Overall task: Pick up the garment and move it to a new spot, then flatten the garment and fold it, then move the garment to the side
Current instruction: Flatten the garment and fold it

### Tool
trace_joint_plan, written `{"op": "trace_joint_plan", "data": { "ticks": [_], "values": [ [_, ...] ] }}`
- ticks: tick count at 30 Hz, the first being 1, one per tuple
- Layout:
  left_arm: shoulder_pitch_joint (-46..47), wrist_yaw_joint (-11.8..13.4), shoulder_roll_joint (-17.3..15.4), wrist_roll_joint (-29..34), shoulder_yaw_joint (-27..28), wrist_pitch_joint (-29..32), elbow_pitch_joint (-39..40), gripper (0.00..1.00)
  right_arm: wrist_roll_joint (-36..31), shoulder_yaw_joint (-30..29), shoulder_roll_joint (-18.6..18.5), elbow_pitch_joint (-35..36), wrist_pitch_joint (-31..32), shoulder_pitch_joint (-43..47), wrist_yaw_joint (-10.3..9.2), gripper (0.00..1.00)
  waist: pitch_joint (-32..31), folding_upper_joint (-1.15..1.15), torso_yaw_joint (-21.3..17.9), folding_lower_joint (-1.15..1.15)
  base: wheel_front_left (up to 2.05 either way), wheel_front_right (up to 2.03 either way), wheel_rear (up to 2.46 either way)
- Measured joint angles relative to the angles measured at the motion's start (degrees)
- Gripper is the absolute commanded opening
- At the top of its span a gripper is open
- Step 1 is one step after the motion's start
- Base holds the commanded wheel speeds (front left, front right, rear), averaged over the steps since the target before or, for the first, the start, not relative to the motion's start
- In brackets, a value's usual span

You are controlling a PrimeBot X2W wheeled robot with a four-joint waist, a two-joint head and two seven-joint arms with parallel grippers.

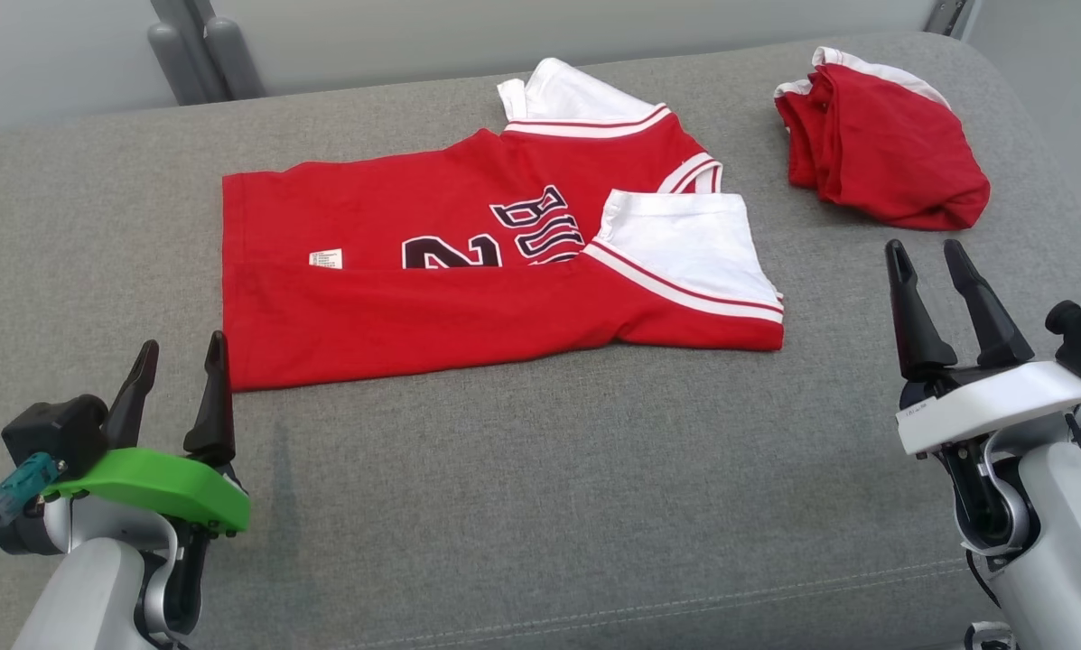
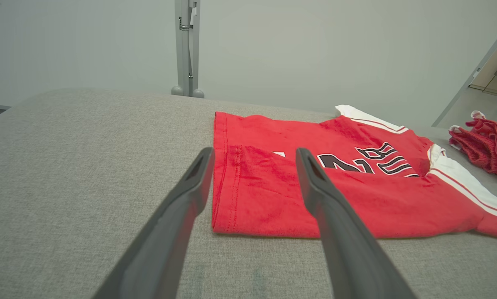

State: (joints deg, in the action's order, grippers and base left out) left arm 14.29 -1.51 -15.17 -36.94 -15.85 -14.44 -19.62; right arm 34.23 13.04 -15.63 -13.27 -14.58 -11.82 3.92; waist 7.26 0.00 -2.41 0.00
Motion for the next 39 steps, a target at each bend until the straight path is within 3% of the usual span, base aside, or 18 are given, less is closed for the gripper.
{"op": "trace_joint_plan", "data": {
  "ticks": [11, 22, 39],
  "values": [
    [-1.83, 0.01, 1.52, 1.99, 1.07, 0.00, 0.82, 1.00, -2.88, 0.36, 1.72, 0.93, -0.01, 1.94, -0.49, 1.00, 0.00, 0.00, -0.07, 0.00, 0.00, 0.00, 0.00],
    [-2.48, -0.63, 2.34, -0.14, 0.77, 0.03, -3.39, 1.00, -2.01, 4.20, 3.87, -5.44, 1.74, 2.83, -0.41, 1.00, 2.05, 0.00, -0.31, 0.00, 0.00, 0.00, 0.00],
    [6.28, -2.72, 2.72, -1.21, 0.58, 1.80, -8.89, 1.00, 1.23, 4.20, 6.13, -14.48, 7.87, -7.01, 0.09, 1.00, 7.99, 0.00, 0.59, 0.00, 0.00, 0.00, 0.00]
  ]
}}
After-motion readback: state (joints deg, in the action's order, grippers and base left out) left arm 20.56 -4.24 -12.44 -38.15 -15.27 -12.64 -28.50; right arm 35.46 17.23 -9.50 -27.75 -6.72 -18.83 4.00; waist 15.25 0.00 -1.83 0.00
